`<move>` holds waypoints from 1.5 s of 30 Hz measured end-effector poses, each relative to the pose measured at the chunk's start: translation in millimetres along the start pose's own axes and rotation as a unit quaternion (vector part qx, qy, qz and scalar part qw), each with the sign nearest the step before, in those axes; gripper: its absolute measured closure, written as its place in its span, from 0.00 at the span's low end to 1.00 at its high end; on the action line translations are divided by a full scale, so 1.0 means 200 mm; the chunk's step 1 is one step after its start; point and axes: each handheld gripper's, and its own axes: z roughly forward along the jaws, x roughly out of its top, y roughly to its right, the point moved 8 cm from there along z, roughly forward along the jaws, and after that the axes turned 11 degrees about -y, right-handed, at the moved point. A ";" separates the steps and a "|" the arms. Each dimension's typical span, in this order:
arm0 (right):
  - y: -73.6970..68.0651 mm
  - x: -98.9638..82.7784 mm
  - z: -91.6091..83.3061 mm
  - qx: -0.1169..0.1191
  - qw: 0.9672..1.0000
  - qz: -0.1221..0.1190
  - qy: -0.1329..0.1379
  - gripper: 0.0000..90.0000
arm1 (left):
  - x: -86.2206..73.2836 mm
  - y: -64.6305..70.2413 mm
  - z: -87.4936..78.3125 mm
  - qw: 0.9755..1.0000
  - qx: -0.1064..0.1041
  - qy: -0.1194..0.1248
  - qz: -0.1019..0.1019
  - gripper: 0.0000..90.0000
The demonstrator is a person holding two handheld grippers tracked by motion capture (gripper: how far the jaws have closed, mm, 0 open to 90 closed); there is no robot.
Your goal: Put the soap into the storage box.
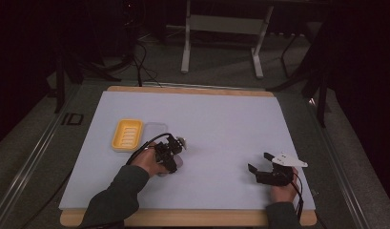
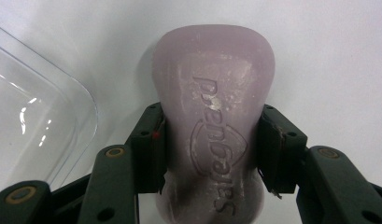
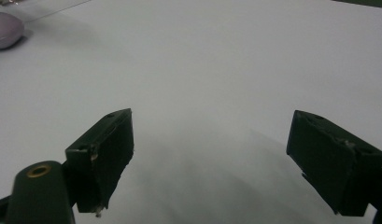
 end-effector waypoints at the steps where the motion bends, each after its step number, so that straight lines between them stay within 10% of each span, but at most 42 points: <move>1: 0.00 0.00 0.00 0.000 1.000 0.000 0.000 0.16 | 0.00 0.00 0.00 1.000 0.002 0.000 0.002 0.56; 45: 0.00 0.00 0.00 0.000 1.000 0.000 0.001 0.16 | -0.02 -0.10 -0.16 0.999 -0.003 0.032 -0.025 0.56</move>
